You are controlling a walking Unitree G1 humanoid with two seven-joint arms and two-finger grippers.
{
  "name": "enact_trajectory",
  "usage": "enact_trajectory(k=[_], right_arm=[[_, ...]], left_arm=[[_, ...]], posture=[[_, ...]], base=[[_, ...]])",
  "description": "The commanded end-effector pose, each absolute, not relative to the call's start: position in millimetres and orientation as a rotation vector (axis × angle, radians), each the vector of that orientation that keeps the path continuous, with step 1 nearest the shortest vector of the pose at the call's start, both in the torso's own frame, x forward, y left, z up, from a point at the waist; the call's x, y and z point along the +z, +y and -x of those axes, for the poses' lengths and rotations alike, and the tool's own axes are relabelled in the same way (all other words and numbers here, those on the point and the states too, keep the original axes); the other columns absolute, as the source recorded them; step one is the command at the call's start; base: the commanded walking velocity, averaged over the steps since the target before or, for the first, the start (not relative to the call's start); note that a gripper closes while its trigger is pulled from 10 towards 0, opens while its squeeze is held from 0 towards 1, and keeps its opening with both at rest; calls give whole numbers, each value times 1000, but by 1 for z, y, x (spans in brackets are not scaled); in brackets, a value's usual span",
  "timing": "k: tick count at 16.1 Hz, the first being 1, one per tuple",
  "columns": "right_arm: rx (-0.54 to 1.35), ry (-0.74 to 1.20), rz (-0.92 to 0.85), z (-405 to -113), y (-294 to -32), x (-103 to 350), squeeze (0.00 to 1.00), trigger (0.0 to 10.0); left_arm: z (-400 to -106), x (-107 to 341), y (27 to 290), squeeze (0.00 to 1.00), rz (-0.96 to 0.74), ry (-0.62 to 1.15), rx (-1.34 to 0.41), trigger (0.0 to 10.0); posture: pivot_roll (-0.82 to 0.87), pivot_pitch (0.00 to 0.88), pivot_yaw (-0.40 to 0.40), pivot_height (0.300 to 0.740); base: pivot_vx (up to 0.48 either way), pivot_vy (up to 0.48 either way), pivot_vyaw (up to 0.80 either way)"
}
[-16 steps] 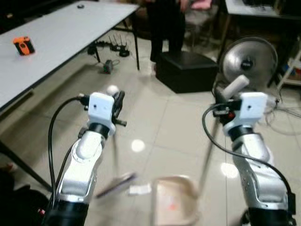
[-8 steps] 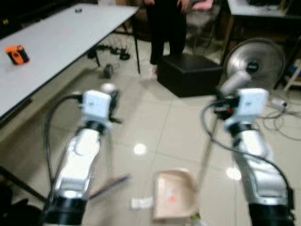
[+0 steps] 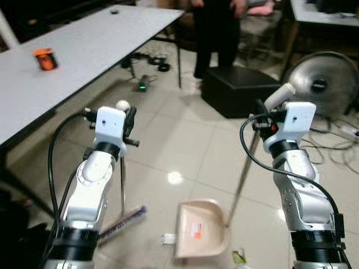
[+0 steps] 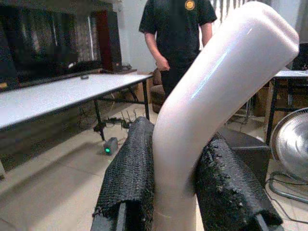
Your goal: Sweep floor
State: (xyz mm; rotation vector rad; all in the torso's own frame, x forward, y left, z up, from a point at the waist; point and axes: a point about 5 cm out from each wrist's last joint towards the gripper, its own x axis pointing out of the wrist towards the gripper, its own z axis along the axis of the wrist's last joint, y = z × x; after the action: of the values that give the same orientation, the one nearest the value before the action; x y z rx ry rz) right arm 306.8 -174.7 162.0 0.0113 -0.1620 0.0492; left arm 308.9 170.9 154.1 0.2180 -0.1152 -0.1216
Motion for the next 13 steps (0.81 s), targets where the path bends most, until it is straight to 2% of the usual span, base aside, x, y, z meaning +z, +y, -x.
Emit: enact_trajectory(k=[1,7,11,13], right_arm=[[30,-246,17,-313,-181,178,0,10000],[93,-262,137,-330,-182,171,0,10000],[164,-300,238,-335,-178,168,0,10000],[168,-323,234,-337,-178,167,0,10000]], left_arm=[[-316,160,169,0,-222,-143,-127,10000],[-340,161,170,0,-177,-179,-35,10000],[-343,154,174,0,-128,-226,58,10000],[-344,152,172,0,-131,-251,81,10000]], posture=[[-16,31,66,740],[4,140,60,740],[37,242,51,740],[43,280,53,740]], base=[[0,0,0],[0,0,0],[0,0,0],[0,0,0]])
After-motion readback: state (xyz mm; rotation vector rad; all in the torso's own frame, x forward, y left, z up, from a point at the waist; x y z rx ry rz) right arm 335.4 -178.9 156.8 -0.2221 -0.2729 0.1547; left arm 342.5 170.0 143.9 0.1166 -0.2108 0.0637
